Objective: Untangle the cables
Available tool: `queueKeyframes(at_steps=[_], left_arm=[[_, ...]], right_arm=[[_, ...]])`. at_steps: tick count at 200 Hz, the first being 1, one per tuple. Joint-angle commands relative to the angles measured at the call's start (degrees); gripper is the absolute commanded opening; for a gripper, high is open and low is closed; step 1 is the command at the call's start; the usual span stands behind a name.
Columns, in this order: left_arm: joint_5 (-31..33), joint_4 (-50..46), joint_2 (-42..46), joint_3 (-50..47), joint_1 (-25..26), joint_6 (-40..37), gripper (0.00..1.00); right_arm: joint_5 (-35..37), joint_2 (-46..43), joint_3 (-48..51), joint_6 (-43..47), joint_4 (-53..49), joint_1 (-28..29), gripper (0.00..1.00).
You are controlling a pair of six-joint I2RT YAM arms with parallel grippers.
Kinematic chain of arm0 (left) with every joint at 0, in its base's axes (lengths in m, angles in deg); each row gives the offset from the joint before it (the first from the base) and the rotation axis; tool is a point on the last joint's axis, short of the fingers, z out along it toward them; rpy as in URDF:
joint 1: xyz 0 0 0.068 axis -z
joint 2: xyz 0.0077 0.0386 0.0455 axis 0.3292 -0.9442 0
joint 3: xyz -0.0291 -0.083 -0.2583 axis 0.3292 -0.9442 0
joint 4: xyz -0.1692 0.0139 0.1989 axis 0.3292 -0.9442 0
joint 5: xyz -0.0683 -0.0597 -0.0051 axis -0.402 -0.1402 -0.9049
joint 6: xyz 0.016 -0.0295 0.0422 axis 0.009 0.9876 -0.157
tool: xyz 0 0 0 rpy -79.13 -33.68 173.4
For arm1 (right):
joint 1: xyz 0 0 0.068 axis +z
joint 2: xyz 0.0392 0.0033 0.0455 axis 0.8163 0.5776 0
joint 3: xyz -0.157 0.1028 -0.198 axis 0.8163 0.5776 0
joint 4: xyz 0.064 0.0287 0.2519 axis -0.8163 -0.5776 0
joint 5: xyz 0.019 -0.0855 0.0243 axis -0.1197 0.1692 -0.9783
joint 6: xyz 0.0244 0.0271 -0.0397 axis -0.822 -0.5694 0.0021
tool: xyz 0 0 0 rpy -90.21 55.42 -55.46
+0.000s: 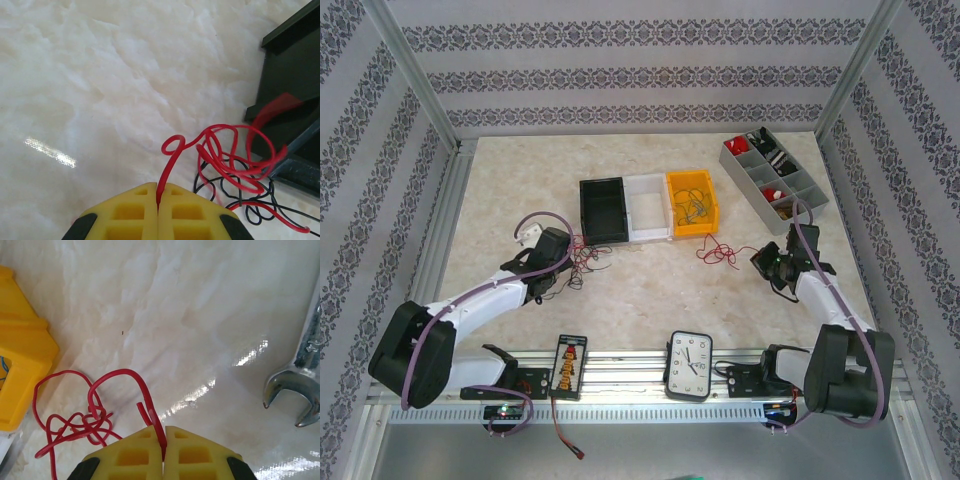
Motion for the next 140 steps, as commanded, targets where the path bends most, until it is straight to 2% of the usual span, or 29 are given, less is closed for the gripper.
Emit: queueKeyframes(at_steps=[1,17,32,38,47,61,84,102,140], left_arm=[[-2.15,2.83,-1.59,-0.58,-0.62,-1.28,0.00],[-11.00,8.80,-4.55,-0.48,-0.63,-5.98,0.01],[-23.57,15.35,-7.71,-0.28,-0.42,-11.71,0.28],[-26.92,15.90,-8.44,0.29,-0.15,-13.54,0.46],[-31.03,16.13,-8.48,0.94,0.44,-16.49,0.66],[-36.32,16.03,-6.96,1.56,1.91,-22.09,0.82],[-43.42,13.22,-4.95,3.70,4.11,-30.30,0.84],[-47.88,11.83,-6.24,6.28,4.71,-31.98,0.83],[-49.35,14.48,-15.28,13.34,6.96,-32.00,0.82]], right_arm=[[0.34,-3.10,-0.75,0.65,-1.13,-0.22,0.00],[-0.51,-4.81,-1.06,2.32,-1.21,-0.06,0.00],[-1.94,-6.02,-0.86,3.98,-0.08,0.68,0.00],[-2.50,-6.34,-0.87,4.77,0.33,1.30,0.00],[-3.16,-6.41,-0.99,5.83,0.70,2.47,0.00],[-4.10,-6.31,-1.02,7.11,1.24,4.87,0.00],[-5.02,-5.21,-0.89,7.95,1.99,8.83,0.00],[-5.74,-3.44,-0.71,7.97,2.86,11.19,0.00],[-6.79,1.44,-2.55,10.05,2.50,16.08,0.00]])
